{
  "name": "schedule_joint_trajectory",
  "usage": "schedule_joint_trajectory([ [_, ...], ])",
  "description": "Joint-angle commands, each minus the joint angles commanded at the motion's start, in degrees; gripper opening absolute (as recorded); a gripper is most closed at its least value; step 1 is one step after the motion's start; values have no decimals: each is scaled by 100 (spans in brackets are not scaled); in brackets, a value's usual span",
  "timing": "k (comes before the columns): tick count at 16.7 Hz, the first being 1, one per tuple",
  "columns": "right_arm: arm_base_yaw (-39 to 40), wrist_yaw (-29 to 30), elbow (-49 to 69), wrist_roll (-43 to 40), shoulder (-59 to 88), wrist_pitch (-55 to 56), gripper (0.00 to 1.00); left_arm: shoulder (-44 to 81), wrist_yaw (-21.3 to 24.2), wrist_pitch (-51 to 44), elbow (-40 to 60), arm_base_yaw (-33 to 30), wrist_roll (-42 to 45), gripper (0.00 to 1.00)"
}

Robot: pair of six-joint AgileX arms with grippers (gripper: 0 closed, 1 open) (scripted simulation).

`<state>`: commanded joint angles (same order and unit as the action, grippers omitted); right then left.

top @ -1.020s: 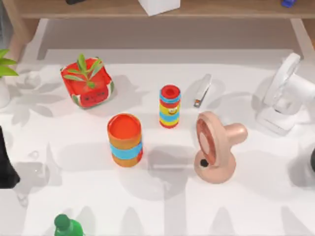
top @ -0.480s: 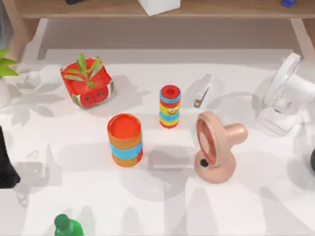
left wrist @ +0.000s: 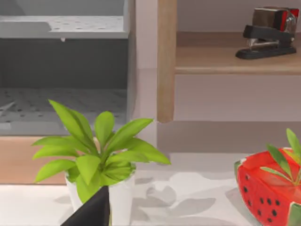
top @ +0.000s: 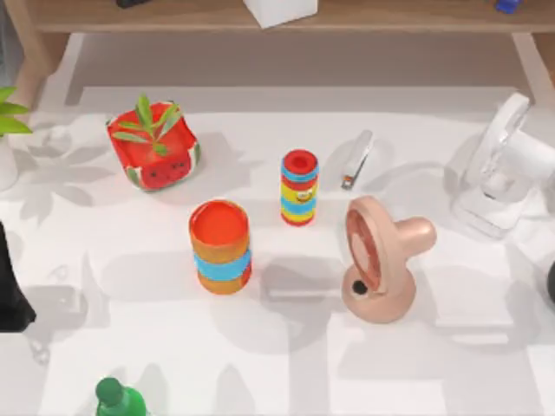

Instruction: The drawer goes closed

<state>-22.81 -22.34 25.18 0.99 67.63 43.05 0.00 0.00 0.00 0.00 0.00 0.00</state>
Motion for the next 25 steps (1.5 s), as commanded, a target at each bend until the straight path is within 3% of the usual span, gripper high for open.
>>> schedule_joint_trajectory([
  [4,-304,-283,325,1,902,558,100,0,0,0,0,0,0,100],
  [13,-441,-312,293,-349,1073,806,100,0,0,0,0,0,0,100],
  [18,-933,-480,87,-1838,1613,1642,100,0,0,0,0,0,0,100],
  [25,-1692,-1021,-219,-4970,2915,3227,100,0,0,0,0,0,0,100],
])
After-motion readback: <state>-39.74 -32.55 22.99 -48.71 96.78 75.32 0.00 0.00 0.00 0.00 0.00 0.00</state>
